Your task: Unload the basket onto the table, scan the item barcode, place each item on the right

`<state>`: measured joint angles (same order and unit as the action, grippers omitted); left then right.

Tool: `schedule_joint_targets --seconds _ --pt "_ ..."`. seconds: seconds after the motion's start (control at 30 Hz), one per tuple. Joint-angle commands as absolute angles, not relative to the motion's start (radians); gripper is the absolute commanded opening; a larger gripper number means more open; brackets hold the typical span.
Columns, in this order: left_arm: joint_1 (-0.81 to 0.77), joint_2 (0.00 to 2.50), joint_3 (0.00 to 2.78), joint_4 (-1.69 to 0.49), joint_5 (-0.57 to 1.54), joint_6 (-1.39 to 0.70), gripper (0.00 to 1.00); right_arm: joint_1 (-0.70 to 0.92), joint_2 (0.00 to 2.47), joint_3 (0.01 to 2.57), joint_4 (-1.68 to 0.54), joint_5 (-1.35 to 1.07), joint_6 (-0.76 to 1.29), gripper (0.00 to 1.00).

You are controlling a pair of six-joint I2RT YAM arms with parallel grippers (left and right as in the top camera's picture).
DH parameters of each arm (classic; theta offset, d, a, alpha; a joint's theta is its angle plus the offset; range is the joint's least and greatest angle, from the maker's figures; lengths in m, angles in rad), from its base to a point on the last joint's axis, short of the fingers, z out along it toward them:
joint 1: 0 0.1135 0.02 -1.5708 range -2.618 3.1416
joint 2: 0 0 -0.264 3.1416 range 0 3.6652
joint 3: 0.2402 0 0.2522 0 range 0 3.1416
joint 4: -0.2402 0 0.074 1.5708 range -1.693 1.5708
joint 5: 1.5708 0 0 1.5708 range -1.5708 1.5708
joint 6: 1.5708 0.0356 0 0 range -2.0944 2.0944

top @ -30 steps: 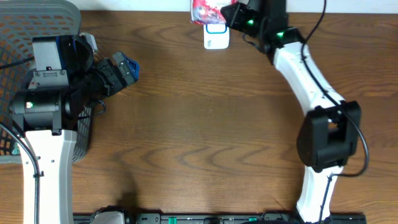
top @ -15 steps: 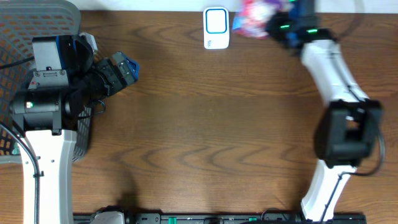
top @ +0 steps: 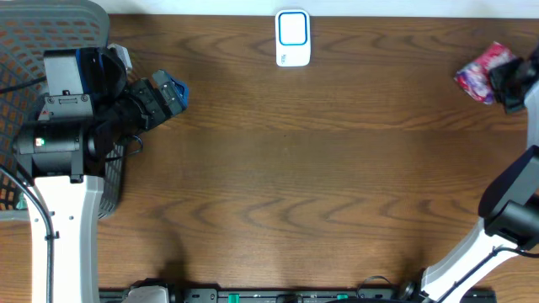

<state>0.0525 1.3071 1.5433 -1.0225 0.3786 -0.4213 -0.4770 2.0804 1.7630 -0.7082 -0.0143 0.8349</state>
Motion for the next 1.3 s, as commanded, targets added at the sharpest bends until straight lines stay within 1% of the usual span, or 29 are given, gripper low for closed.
schedule_joint_targets --seconds 0.0,0.03,0.1,0.13,0.17,0.2,0.23,0.27,0.37,0.47,0.5,0.53,0.57,0.6,0.63,0.83,0.93,1.13,1.27 --pt "0.057 1.308 1.552 -1.025 0.373 -0.412 0.98 -0.499 2.13 1.739 -0.611 -0.12 0.942 0.05" --pt "0.057 1.308 1.552 -1.025 0.373 -0.412 0.98 -0.498 2.138 1.734 -0.574 -0.171 0.947 0.08" --pt "0.057 1.308 1.552 -1.025 0.373 -0.412 0.98 -0.487 2.154 1.722 -0.486 -0.274 0.983 0.18" --pt "0.057 1.308 1.552 -1.025 0.373 -0.412 0.98 -0.477 2.163 1.717 -0.429 -0.326 0.995 0.26" --pt "0.057 1.308 1.552 -1.025 0.373 -0.412 0.98 -0.459 2.172 1.714 -0.361 -0.387 0.991 0.39" --pt "0.057 1.308 1.552 -1.025 0.373 -0.412 0.98 -0.447 2.172 1.714 -0.325 -0.425 0.968 0.45" --pt "0.057 1.308 1.552 -1.025 0.373 -0.412 0.98 -0.433 2.17 1.715 -0.307 -0.456 0.945 0.56" --pt "0.057 1.308 1.552 -1.025 0.373 -0.412 0.98 -0.425 2.162 1.715 -0.307 -0.477 0.946 0.6" --pt "0.057 1.308 1.552 -1.025 0.373 -0.412 0.98 -0.406 2.13 1.715 -0.315 -0.522 0.935 0.61" --pt "0.057 1.308 1.552 -1.025 0.373 -0.412 0.98 -0.371 2.056 1.715 -0.343 -0.534 0.835 0.62" --pt "0.057 1.308 1.552 -1.025 0.373 -0.412 0.98 -0.351 2.022 1.715 -0.356 -0.54 0.78 0.64" --pt "0.057 1.308 1.552 -1.025 0.373 -0.412 0.98 -0.326 1.989 1.715 -0.371 -0.568 0.703 0.69" --pt "0.057 1.308 1.552 -1.025 0.373 -0.412 0.98 -0.314 1.976 1.715 -0.379 -0.586 0.668 0.73" --pt "0.057 1.308 1.552 -1.025 0.373 -0.412 0.98 -0.26 1.931 1.715 -0.429 -0.668 0.538 0.89" --pt "0.057 1.308 1.552 -1.025 0.373 -0.412 0.98 -0.241 1.919 1.715 -0.454 -0.693 0.503 0.99" --pt "0.057 1.308 1.552 -1.025 0.373 -0.412 0.98 -0.049 1.892 1.711 -0.801 -0.708 0.417 0.99" --pt "0.057 1.308 1.552 -1.025 0.373 -0.412 0.98 0.038 1.9 1.706 -0.888 -0.67 0.369 0.99" --pt "0.057 1.308 1.552 -1.025 0.373 -0.412 0.98 0.198 1.901 1.705 -1.027 -0.414 0.354 0.99" --pt "0.057 1.308 1.552 -1.025 0.373 -0.412 0.98 0.272 1.901 1.705 -1.048 -0.284 0.354 0.99"
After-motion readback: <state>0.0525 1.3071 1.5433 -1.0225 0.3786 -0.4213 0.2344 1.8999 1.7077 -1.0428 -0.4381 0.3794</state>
